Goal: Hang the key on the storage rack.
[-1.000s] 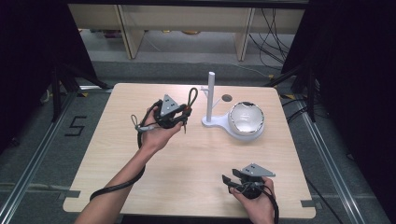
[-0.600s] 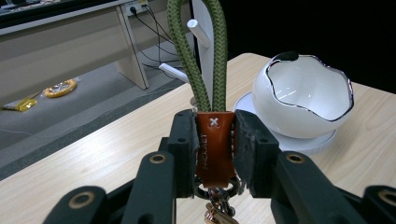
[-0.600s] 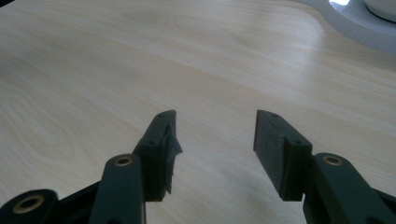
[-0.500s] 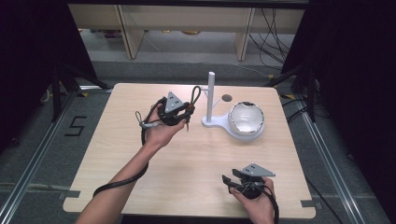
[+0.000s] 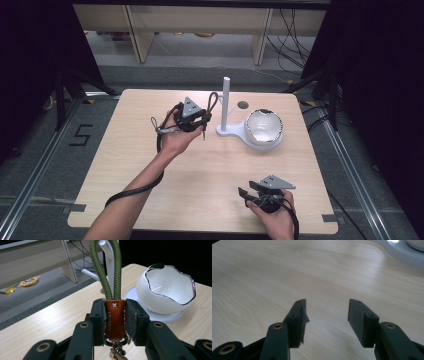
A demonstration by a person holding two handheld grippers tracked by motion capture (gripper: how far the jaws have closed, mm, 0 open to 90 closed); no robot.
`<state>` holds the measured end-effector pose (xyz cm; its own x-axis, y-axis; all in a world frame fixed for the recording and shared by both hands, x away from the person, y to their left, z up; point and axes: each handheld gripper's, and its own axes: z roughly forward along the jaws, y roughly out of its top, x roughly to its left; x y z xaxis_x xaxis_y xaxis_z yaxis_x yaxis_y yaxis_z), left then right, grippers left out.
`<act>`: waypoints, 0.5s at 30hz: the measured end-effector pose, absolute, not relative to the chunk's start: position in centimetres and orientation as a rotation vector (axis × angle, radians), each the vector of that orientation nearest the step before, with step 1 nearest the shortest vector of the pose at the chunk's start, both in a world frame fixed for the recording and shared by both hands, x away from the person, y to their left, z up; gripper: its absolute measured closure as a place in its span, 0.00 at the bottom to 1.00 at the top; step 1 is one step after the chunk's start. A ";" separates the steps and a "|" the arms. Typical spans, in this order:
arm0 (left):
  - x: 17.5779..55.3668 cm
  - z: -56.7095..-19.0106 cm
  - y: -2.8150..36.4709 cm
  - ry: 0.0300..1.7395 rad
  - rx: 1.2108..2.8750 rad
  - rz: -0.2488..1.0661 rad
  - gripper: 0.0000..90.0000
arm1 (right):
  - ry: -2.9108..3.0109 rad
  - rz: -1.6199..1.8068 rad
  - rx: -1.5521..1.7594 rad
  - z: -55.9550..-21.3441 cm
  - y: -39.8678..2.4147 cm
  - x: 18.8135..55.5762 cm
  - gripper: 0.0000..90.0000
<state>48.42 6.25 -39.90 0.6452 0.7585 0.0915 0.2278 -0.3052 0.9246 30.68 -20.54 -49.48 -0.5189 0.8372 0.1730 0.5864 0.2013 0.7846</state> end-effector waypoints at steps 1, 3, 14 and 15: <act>48.4 -39.9 6.2 0.786 1.848 0.654 0.76 | 2.189 1.222 1.346 -49.5 -20.5 30.7 0.55; 48.8 -40.1 6.1 0.794 1.850 0.648 0.76 | 2.200 1.217 1.352 -49.5 -20.5 30.6 0.55; 49.6 -40.8 5.1 0.803 1.862 0.621 0.75 | 2.208 1.241 1.301 -49.7 -20.5 30.9 0.55; 49.6 -40.8 5.1 0.803 1.862 0.621 0.75 | 2.195 1.223 1.391 -49.5 -20.3 30.5 0.55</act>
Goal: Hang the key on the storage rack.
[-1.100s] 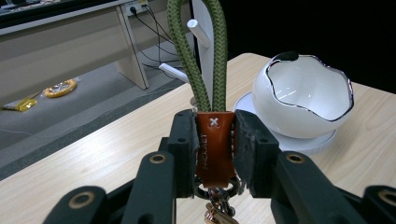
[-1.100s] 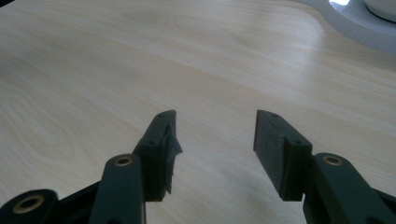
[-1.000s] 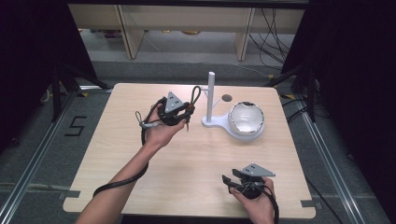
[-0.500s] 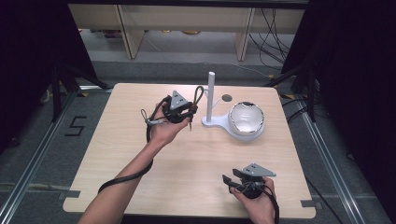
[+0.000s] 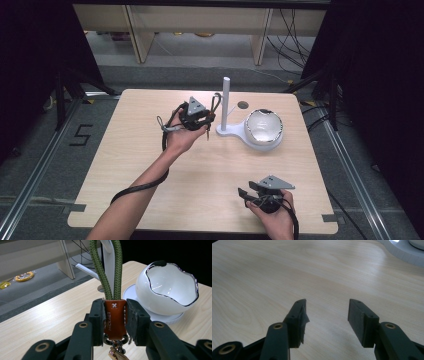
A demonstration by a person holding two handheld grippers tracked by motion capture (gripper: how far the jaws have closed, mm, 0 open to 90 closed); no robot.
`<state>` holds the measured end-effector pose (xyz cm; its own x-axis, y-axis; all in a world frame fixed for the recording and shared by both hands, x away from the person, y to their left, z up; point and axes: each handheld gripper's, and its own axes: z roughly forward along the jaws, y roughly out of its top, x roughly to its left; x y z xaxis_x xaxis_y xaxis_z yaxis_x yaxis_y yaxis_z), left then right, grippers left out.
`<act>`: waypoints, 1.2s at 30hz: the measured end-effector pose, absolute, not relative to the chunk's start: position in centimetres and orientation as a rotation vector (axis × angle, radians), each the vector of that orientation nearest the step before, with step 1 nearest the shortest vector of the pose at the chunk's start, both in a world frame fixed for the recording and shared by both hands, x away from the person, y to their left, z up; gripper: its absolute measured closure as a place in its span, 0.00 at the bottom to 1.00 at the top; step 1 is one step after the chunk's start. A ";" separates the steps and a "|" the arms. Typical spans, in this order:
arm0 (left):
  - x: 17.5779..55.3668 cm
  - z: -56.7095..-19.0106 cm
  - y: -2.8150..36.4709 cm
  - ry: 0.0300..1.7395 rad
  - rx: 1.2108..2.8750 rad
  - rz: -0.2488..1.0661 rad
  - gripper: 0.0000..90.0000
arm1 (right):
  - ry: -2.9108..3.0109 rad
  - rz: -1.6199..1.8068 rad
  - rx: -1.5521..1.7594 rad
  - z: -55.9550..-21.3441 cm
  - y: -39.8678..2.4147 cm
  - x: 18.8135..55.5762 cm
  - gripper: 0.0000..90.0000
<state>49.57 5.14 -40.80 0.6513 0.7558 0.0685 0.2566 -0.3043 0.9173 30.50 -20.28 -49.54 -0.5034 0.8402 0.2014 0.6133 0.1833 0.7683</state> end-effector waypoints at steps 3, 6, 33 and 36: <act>49.9 -41.1 4.7 0.812 1.860 0.615 0.74 | 2.207 1.215 1.358 -49.6 -20.4 30.6 0.55; 50.0 -41.3 4.6 0.812 1.870 0.622 0.71 | 2.203 1.212 1.395 -49.5 -20.3 30.5 0.55; 41.9 -44.2 16.6 0.916 1.794 0.673 0.43 | 2.214 1.207 1.327 -50.0 -20.4 30.8 0.55; 40.3 -45.4 18.5 0.958 1.770 0.663 0.42 | 2.215 1.199 1.330 -50.0 -20.3 30.8 0.55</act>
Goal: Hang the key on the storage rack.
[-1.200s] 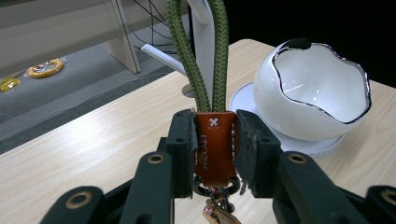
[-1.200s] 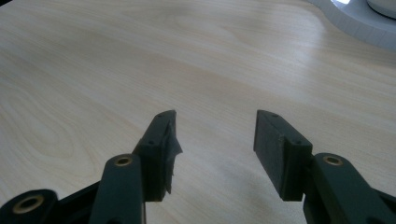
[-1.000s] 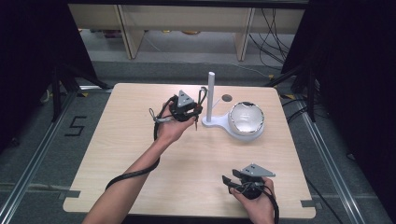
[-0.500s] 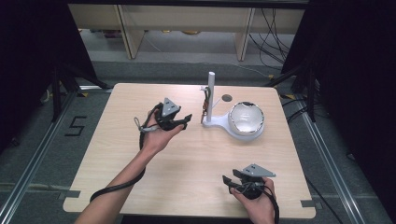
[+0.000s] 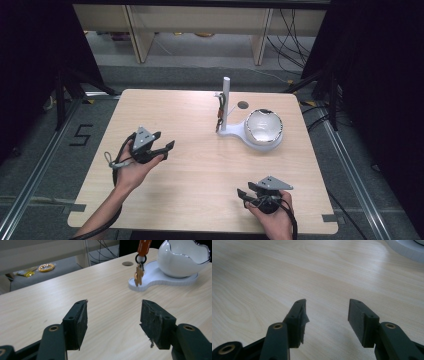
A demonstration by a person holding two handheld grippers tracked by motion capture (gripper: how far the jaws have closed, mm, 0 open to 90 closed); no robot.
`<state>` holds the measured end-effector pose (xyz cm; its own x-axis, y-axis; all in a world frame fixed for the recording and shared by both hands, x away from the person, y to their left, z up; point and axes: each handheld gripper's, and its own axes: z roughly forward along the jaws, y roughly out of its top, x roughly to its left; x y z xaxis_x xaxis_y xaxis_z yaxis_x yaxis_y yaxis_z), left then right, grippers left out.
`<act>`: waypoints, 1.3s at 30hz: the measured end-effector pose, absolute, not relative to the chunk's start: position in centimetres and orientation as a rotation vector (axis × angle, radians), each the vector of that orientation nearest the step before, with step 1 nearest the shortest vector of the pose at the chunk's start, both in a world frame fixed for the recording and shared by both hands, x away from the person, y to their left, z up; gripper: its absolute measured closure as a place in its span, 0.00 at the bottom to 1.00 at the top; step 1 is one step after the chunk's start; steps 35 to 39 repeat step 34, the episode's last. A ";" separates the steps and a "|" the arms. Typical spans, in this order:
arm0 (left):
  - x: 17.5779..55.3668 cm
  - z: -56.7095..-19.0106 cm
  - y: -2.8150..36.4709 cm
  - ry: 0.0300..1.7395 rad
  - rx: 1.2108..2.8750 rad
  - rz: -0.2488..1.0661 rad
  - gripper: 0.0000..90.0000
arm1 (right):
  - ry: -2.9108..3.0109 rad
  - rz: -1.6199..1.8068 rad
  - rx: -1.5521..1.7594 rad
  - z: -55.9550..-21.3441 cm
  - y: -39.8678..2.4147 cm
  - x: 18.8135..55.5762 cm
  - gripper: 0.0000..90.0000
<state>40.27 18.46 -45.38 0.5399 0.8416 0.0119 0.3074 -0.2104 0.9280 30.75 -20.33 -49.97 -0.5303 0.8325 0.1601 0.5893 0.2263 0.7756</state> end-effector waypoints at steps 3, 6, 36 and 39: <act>39.0 -46.4 19.8 0.975 1.761 0.680 0.42 | 2.199 1.212 1.313 -50.1 -20.3 30.8 0.55; 37.6 -47.6 21.1 1.002 1.746 0.685 0.42 | 2.204 1.221 1.316 -50.1 -20.2 30.8 0.55; 33.9 -52.4 24.0 1.081 1.712 0.784 0.39 | 2.224 1.192 1.318 -50.5 -20.2 30.9 0.55; 33.9 -52.4 24.0 1.081 1.712 0.784 0.39 | 2.224 1.192 1.318 -50.5 -20.2 30.9 0.55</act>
